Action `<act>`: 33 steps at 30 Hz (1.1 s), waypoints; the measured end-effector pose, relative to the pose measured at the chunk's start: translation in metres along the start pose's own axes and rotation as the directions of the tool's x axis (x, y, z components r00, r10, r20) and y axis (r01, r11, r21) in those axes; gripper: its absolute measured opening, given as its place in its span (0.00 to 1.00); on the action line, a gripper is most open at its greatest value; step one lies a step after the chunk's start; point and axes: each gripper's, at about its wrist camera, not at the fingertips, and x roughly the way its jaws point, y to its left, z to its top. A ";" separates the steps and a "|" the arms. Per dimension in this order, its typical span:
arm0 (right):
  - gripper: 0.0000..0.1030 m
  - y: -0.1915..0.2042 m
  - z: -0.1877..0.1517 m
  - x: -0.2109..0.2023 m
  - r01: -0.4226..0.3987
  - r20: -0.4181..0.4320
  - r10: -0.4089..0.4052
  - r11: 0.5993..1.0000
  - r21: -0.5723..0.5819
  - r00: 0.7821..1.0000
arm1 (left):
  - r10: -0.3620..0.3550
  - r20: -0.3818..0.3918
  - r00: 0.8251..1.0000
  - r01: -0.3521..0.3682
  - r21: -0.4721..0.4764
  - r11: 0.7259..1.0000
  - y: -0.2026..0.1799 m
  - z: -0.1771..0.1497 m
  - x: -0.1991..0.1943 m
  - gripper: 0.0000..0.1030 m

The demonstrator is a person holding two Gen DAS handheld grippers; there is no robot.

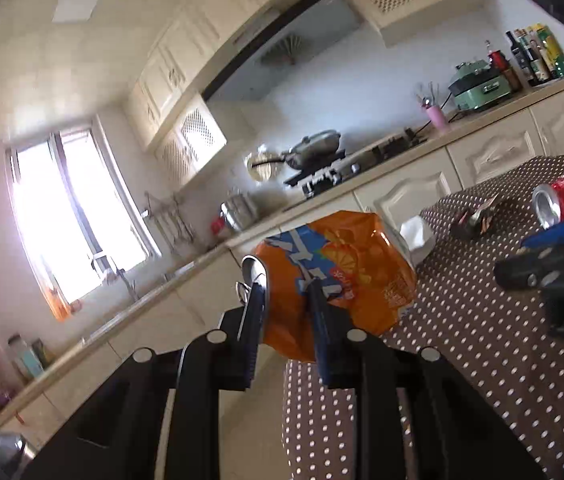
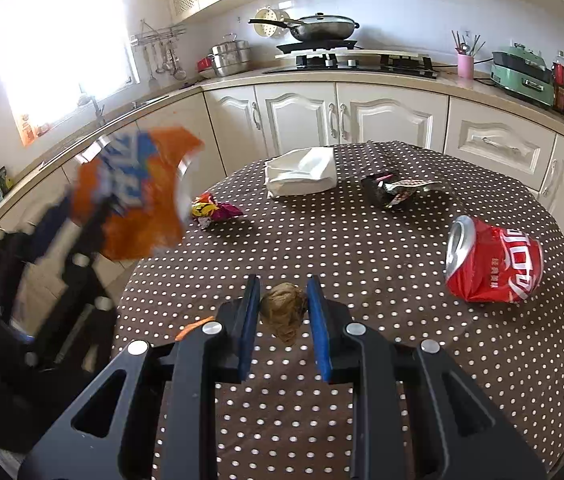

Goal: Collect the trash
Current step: 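Carry the chip bag and walnut over the blue bin and open both tools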

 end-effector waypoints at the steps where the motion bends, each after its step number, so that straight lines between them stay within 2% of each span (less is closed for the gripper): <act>1: 0.22 0.003 0.000 0.000 -0.001 0.000 0.001 1.000 -0.005 1.000 | -0.027 -0.024 0.999 0.026 -0.036 0.999 0.005 -0.003 0.002 0.21; 7: 0.23 0.050 0.003 0.013 -0.052 -0.012 0.051 0.996 -0.073 0.999 | -0.045 -0.094 0.995 0.032 -0.143 0.989 0.042 -0.024 0.009 0.21; 12: 0.23 0.117 0.004 0.035 -0.133 -0.047 0.127 0.978 -0.163 0.991 | -0.029 -0.174 0.984 -0.015 -0.249 0.968 0.104 -0.066 0.012 0.21; 15: 0.23 0.162 -0.001 0.053 -0.187 -0.081 0.174 0.960 -0.210 0.981 | -0.001 -0.245 0.969 -0.073 -0.291 0.954 0.141 -0.097 0.018 0.21; 19: 0.23 0.217 -0.014 0.084 -0.243 -0.135 0.215 0.937 -0.252 0.967 | 0.024 -0.341 0.940 -0.144 -0.330 0.933 0.184 -0.144 0.026 0.21; 22: 0.23 0.248 -0.025 0.108 -0.274 -0.180 0.231 0.921 -0.276 0.956 | 0.026 -0.418 0.908 -0.189 -0.353 0.916 0.209 -0.181 0.038 0.22; 26: 0.23 0.279 -0.048 0.152 -0.294 -0.254 0.220 0.905 -0.306 0.942 | -0.041 -0.518 0.854 -0.192 -0.388 0.901 0.223 -0.232 0.064 0.22; 28: 0.23 0.287 -0.058 0.174 -0.287 -0.283 0.196 0.899 -0.330 0.939 | -0.118 -0.564 0.818 -0.159 -0.417 0.895 0.223 -0.258 0.079 0.22; 30: 0.23 0.292 -0.068 0.191 -0.281 -0.302 0.178 0.896 -0.344 0.937 | -0.182 -0.611 0.770 -0.144 -0.444 0.884 0.221 -0.283 0.098 0.22; 33: 0.23 0.293 -0.079 0.217 -0.266 -0.343 0.142 0.900 -0.346 0.929 | -0.239 -0.643 0.728 -0.132 -0.473 0.871 0.217 -0.309 0.117 0.22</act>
